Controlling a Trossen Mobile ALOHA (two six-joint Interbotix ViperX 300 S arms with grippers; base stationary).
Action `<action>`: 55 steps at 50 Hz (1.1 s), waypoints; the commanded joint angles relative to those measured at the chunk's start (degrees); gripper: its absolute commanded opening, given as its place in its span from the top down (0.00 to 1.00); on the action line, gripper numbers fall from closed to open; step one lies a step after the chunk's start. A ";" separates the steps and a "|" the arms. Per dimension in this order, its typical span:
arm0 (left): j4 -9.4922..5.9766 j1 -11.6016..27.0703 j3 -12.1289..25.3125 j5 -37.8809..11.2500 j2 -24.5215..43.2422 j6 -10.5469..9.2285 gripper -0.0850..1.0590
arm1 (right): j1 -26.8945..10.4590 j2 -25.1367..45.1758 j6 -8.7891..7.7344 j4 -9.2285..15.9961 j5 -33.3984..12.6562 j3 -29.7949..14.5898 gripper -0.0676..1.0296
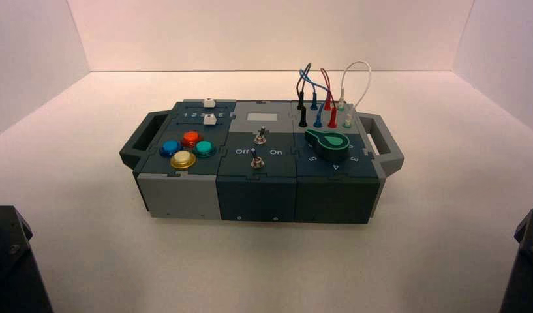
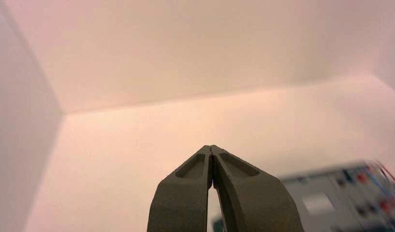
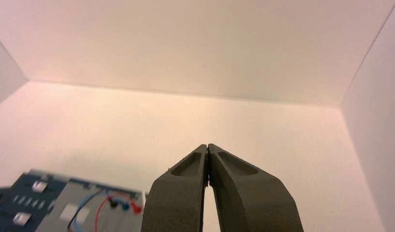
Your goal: Move the bottom slider to position 2.
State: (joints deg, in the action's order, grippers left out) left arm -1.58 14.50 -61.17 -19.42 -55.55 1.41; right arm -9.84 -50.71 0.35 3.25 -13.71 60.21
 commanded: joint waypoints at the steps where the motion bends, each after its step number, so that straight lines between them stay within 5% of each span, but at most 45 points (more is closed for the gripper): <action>1: -0.09 3.87 1.93 -3.16 1.93 0.00 0.95 | -0.09 0.70 0.00 1.67 -3.08 -2.11 0.96; 55: -0.18 10.28 3.08 -9.84 14.68 0.26 0.95 | -9.40 9.49 -0.18 3.78 -10.37 -3.52 0.96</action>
State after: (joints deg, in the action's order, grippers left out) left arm -1.67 24.52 -59.94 -29.09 -41.40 1.49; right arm -18.19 -41.40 0.26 6.50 -23.99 58.71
